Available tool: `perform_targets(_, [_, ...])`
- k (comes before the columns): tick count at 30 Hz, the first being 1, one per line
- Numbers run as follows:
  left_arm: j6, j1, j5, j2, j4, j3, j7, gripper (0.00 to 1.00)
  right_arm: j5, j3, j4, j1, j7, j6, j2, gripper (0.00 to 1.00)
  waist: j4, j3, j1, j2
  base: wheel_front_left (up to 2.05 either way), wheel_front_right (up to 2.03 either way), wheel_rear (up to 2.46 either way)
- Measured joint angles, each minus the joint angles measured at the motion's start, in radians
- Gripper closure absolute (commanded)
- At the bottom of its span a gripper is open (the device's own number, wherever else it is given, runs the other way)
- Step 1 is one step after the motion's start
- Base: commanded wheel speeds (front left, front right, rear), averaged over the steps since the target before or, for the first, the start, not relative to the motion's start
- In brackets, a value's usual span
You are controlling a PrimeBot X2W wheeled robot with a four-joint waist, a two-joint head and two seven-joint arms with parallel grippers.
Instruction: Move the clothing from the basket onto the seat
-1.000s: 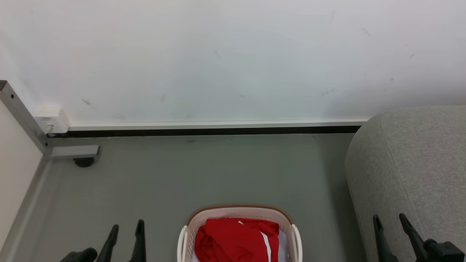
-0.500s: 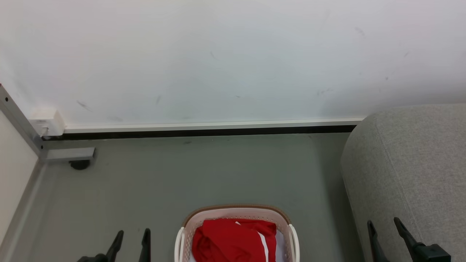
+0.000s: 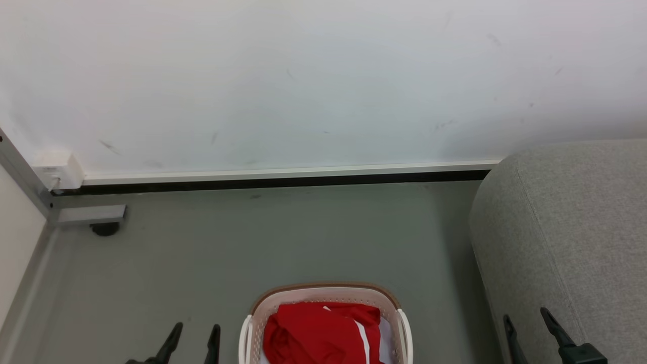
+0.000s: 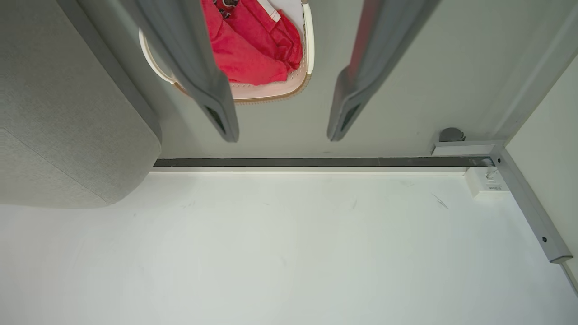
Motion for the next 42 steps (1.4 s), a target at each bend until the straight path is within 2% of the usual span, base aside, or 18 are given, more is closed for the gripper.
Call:
perform_targets(8, [-0.007,0.002,0.049,0.001,0.005,-0.005,-0.014,0.00,-0.068,-0.011,0.009,0.003,0.000,0.000,0.012,0.00,-0.009,0.007,0.0000,0.0000,0.00,0.00,0.00])
perform_targets(25, [-0.007,-0.010,0.046,0.005,0.005,-0.012,-0.015,0.00,-0.043,0.014,0.004,-0.015,0.000,0.000,0.013,0.00,-0.052,0.049,0.0000,0.0000,0.00,0.00,0.00])
perform_targets(35, [-0.007,-0.144,0.042,0.045,0.036,-0.093,-0.015,0.00,0.010,0.072,-0.053,-0.102,-0.003,0.000,0.013,0.00,-0.114,0.161,0.0000,0.0000,0.00,0.00,0.00])
perform_targets(42, [-0.007,-0.318,0.071,0.075,0.214,-0.183,0.001,0.00,0.070,0.123,-0.110,-0.161,-0.003,0.000,0.013,0.00,-0.168,0.278,0.0001,0.0000,0.00,0.00,0.00])
